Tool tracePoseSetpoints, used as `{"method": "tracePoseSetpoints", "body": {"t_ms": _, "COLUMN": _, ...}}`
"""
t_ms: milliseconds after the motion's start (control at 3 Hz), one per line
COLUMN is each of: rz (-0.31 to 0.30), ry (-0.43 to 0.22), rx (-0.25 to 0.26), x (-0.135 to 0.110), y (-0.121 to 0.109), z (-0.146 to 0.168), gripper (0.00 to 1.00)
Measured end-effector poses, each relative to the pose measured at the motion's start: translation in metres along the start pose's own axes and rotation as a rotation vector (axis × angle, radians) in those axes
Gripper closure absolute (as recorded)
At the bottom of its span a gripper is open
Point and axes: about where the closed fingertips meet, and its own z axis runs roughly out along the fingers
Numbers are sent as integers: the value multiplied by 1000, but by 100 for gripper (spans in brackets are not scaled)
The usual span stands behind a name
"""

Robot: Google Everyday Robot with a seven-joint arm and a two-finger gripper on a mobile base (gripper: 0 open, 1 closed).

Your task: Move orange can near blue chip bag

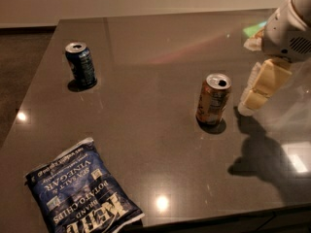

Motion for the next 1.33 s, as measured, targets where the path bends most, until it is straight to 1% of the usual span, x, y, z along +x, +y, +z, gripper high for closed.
{"method": "tracePoseSetpoints", "body": {"t_ms": 333, "rz": -10, "ry": -15, "rx": -13, "x": -3, "y": 0, "z": 21, "gripper": 0}}
{"method": "tracePoseSetpoints", "body": {"t_ms": 667, "rz": -22, "ry": -25, "rx": -15, "x": -3, "y": -5, "z": 41, "gripper": 0}}
{"method": "tracePoseSetpoints", "body": {"t_ms": 1000, "rz": -19, "ry": -50, "rx": -28, "x": -6, "y": -9, "z": 54, "gripper": 0}}
{"method": "tracePoseSetpoints", "body": {"t_ms": 1333, "rz": -5, "ry": -77, "rx": -56, "x": -9, "y": -13, "z": 60, "gripper": 2}}
